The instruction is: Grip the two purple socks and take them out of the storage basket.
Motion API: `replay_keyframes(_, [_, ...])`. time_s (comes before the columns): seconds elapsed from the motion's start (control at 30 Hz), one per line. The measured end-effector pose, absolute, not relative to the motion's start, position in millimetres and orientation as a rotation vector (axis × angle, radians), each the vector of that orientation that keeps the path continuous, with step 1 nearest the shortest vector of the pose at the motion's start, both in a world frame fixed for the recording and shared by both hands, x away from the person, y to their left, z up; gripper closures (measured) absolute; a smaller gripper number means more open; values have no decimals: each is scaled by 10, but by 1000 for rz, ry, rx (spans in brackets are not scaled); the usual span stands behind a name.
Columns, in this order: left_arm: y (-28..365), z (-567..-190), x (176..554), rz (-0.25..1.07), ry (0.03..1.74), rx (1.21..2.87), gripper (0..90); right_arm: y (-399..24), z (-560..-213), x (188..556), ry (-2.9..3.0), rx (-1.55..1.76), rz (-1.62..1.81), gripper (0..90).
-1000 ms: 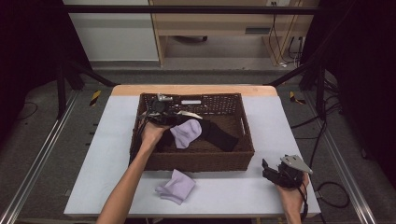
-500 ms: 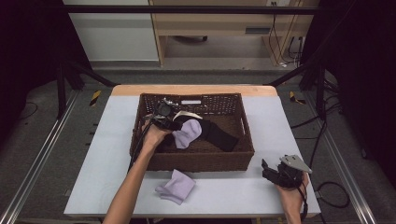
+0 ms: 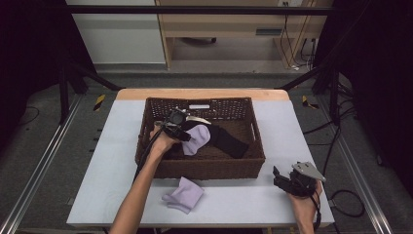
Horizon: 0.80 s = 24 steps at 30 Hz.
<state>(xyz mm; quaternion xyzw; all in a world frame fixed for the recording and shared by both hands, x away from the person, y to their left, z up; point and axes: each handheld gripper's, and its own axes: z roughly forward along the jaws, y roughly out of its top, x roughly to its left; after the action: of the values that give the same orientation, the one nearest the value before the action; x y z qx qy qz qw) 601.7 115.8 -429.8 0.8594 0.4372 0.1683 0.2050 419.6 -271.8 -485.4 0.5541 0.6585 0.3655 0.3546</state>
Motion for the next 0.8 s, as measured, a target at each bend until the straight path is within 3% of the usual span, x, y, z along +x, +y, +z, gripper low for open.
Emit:
replay_keyframes(0.27, [1102, -4365, 6030, 396, 1212, 2488, 426, -2720, -4854, 4198, 1704, 1433, 944, 147])
replay_keyframes(0.43, [1087, -4376, 6028, 377, 1226, 2529, 538, -2715, -4854, 4196, 1703, 1430, 946, 151])
replay_keyframes(0.63, [1127, -4344, 6030, 315, 1266, 2493, 741, -2714, -4854, 4196, 1706, 1429, 948, 154])
replay_keyframes(0.8, [1142, -4300, 5986, 317, 1263, 2461, 777, -2715, -4856, 4199, 1710, 1426, 944, 156])
